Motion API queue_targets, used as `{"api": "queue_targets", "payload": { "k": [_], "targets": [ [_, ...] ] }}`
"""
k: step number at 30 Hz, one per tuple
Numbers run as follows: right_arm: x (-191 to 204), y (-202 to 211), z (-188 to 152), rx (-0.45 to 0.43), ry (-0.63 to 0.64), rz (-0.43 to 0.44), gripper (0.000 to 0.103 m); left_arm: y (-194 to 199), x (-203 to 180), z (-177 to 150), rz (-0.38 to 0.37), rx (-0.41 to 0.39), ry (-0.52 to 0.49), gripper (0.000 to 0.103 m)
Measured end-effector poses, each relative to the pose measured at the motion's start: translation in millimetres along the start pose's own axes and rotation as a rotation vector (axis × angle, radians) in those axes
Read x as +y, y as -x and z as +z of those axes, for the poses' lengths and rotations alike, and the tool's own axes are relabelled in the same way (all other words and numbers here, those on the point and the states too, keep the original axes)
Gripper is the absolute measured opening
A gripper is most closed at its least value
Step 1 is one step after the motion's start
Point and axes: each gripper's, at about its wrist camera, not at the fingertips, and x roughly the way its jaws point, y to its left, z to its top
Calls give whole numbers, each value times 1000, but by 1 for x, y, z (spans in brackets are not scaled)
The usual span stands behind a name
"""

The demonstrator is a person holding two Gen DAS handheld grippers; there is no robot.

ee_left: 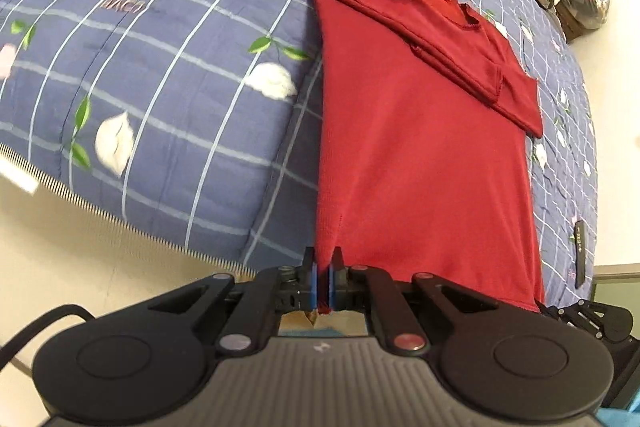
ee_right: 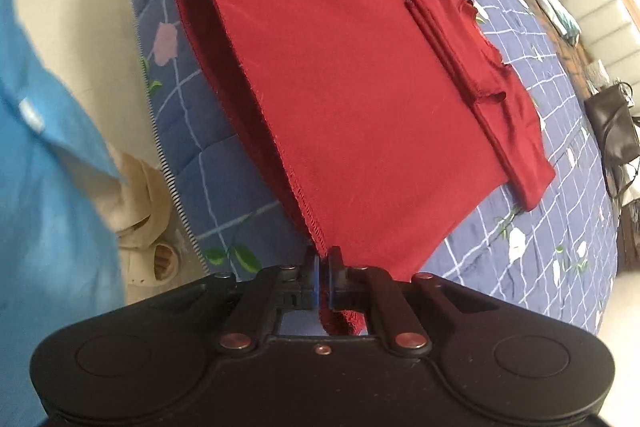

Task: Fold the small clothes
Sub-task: 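Lift the hem with both tools and fold it up over the collar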

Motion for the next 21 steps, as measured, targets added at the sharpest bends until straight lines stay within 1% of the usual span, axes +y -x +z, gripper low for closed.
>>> {"api": "queue_targets", "payload": {
  "k": [3,5,8,11,15,21],
  "targets": [
    [4,17,-6,1,15,19,3,11,5,-13,-18,3,39,4],
    [6,27,-8,0,1,37,3,19,8,-20,-42,2,72,4],
    [-2,44,-11,-5,-76,68,3,33,9,-22,-87,-18,110,4],
    [-21,59,-9,-31,-170,68,3,46,2,-12,-122,-56,122,4],
    [-57,74,-2,-81,-280,58,3,61,-13,13,-156,-108,127,4],
    [-131,76,23,-157,-379,20,3,71,-40,82,-188,-166,136,4]
  ]
}}
